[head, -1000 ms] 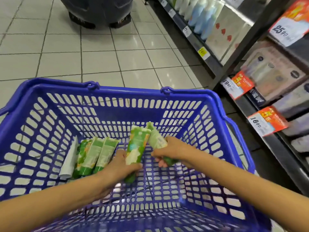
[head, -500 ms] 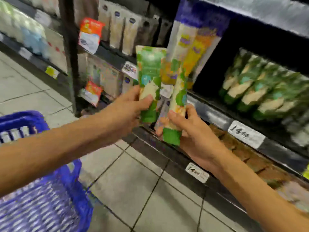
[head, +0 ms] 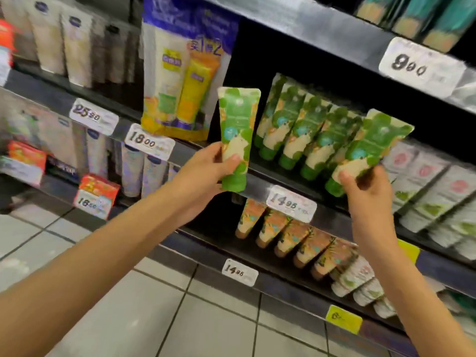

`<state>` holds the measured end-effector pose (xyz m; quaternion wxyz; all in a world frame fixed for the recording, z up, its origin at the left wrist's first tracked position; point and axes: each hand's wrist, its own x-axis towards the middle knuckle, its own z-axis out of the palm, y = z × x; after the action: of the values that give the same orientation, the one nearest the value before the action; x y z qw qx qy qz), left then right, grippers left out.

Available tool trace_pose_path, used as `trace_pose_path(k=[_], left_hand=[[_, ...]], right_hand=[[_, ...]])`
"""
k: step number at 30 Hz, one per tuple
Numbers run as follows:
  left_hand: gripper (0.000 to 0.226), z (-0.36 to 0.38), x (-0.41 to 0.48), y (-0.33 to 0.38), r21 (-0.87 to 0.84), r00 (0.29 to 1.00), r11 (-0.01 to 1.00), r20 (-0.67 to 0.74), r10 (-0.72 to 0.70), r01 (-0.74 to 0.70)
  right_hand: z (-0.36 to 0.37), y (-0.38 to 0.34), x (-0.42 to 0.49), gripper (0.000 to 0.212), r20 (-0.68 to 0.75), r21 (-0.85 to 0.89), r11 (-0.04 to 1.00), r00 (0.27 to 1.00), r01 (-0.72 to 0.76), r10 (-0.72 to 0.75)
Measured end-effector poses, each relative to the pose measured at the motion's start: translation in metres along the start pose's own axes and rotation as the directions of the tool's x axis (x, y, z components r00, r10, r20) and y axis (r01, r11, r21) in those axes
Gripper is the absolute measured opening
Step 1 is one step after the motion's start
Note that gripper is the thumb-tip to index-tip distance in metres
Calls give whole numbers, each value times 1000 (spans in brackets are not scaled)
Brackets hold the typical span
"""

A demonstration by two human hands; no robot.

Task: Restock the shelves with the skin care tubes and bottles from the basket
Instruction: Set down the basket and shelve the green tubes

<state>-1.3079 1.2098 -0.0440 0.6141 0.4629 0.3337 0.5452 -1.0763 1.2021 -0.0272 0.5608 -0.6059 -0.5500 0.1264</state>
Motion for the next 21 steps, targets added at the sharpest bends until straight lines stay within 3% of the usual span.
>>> trace_pose_path(k=[3, 9, 21], left_hand=[[28, -2, 6, 6, 27, 999, 999, -11, 47, -46], [30, 3, 9, 6, 19, 998, 998, 13, 65, -65], [32, 5, 6, 0, 97, 999, 995, 29, -22, 19]], right_hand=[[4, 15, 21, 34, -46, -93, 995, 999, -25, 21], [21, 30, 41, 51, -63, -88, 986, 988, -144, 138], [31, 30, 42, 48, -58, -89, 978, 981, -188, 183]])
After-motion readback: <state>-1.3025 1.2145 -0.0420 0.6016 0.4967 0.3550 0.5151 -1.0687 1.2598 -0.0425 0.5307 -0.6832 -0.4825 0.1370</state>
